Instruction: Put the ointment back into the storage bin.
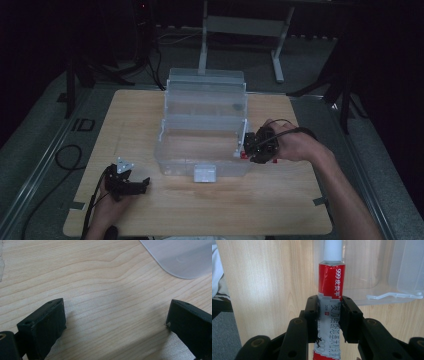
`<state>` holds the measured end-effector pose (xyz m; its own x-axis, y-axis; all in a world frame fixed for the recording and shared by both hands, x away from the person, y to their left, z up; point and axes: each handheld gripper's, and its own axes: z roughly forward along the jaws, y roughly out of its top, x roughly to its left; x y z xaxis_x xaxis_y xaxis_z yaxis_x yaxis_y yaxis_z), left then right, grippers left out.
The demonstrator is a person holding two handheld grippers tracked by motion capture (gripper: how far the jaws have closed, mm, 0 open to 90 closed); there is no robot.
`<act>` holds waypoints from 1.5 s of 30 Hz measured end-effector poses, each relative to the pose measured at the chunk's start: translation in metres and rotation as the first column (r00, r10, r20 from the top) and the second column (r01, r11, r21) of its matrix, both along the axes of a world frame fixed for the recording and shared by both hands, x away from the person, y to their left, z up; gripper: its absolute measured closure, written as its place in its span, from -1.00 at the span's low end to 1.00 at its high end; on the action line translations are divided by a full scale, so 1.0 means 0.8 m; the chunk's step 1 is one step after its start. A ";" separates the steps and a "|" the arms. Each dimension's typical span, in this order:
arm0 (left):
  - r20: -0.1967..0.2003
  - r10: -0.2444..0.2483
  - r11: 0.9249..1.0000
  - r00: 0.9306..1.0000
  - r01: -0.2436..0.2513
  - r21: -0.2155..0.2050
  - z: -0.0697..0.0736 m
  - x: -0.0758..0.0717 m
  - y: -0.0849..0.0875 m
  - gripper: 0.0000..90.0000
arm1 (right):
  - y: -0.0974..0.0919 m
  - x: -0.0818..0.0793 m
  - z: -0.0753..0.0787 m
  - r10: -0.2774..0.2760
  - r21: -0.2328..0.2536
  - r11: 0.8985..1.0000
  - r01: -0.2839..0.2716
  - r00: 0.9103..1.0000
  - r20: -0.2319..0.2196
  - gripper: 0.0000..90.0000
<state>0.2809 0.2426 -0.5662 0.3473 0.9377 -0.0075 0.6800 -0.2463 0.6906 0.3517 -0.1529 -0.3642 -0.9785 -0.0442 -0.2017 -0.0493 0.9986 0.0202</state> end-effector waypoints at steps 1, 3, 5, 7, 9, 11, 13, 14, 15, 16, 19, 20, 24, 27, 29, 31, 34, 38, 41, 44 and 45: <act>0.000 0.000 1.000 1.000 0.000 0.000 0.000 0.000 0.000 -0.94 | 0.000 0.001 0.000 0.000 0.000 1.000 0.000 1.000 0.001 0.55; 0.000 0.000 1.000 1.000 0.000 0.000 0.000 0.000 0.000 -0.94 | 0.001 0.002 0.000 -0.002 0.000 1.000 0.002 1.000 -0.002 0.55; 0.000 0.000 1.000 1.000 0.000 0.000 0.000 0.000 0.000 -0.94 | 0.002 0.004 0.001 0.002 0.000 1.000 -0.002 1.000 -0.002 0.55; 0.000 0.000 1.000 1.000 0.000 0.000 0.000 0.000 0.000 -0.94 | 0.004 0.006 0.001 0.004 0.000 1.000 -0.004 1.000 -0.002 0.55; 0.000 0.000 1.000 1.000 0.000 0.000 0.000 0.000 0.000 -0.94 | 0.006 0.007 0.001 0.006 -0.002 1.000 -0.006 1.000 -0.004 0.55; 0.000 0.000 1.000 1.000 0.000 0.000 0.000 0.000 0.000 -0.94 | 0.007 0.009 0.001 0.009 -0.004 1.000 -0.009 1.000 -0.004 0.55; 0.000 0.000 1.000 1.000 0.000 0.000 0.000 0.000 0.000 -0.94 | 0.008 0.010 0.002 0.007 0.001 1.000 -0.007 1.000 -0.005 0.55; 0.000 0.000 1.000 1.000 0.000 0.000 0.000 0.000 0.000 -0.94 | 0.008 0.011 0.002 0.011 0.001 1.000 -0.011 1.000 -0.003 0.55; 0.000 0.000 1.000 1.000 0.000 0.000 0.000 0.000 0.000 -0.94 | 0.009 0.012 0.002 0.008 -0.001 1.000 -0.008 1.000 -0.002 0.55; 0.000 0.000 1.000 1.000 0.000 0.000 0.000 0.000 0.000 -0.94 | 0.009 0.013 0.002 0.012 0.002 1.000 -0.012 1.000 -0.002 0.55; 0.000 0.000 1.000 1.000 0.000 0.000 0.000 0.000 0.000 -0.94 | 0.011 0.015 0.001 0.015 0.000 1.000 -0.015 1.000 -0.005 0.55; 0.000 0.000 1.000 1.000 0.000 0.000 0.000 0.000 0.000 -0.94 | 0.012 0.015 0.002 0.014 -0.001 1.000 -0.014 1.000 -0.006 0.55; 0.000 0.000 1.000 1.000 0.000 0.000 0.000 0.000 0.000 -0.94 | 0.014 0.018 0.001 0.019 -0.002 1.000 -0.019 1.000 -0.008 0.55; 0.000 0.000 1.000 1.000 0.000 0.000 0.000 0.000 0.000 -0.94 | 0.016 0.020 -0.001 0.019 -0.006 1.000 -0.019 1.000 -0.011 0.55; 0.000 0.000 1.000 1.000 0.000 0.000 0.000 0.000 0.000 -0.94 | 0.017 0.022 -0.001 0.021 -0.002 1.000 -0.021 1.000 -0.012 0.55; 0.000 0.000 1.000 1.000 0.000 0.000 0.000 0.000 0.000 -0.94 | 0.018 0.025 -0.002 0.024 -0.002 1.000 -0.024 1.000 -0.011 0.55; 0.000 0.000 1.000 1.000 0.000 0.000 0.000 0.000 0.000 -0.94 | 0.020 0.029 -0.003 0.022 0.000 1.000 -0.022 1.000 -0.013 0.55; 0.000 -0.001 1.000 1.000 0.001 0.001 0.000 0.000 0.000 -0.94 | 0.025 0.032 -0.003 0.025 -0.009 1.000 -0.025 1.000 -0.010 0.55; 0.000 0.000 1.000 1.000 0.000 -0.001 0.000 0.000 0.000 -0.94 | 0.029 0.035 -0.001 0.030 -0.004 1.000 -0.030 1.000 -0.006 0.55; 0.001 0.001 1.000 1.000 -0.001 -0.001 0.000 0.000 0.000 -0.94 | 0.032 0.038 0.001 0.032 -0.003 0.999 -0.032 0.999 -0.003 0.55; 0.000 0.001 1.000 1.000 -0.001 -0.001 0.000 0.000 0.000 -0.94 | 0.033 0.038 0.001 0.029 -0.004 1.000 -0.029 1.000 -0.005 0.55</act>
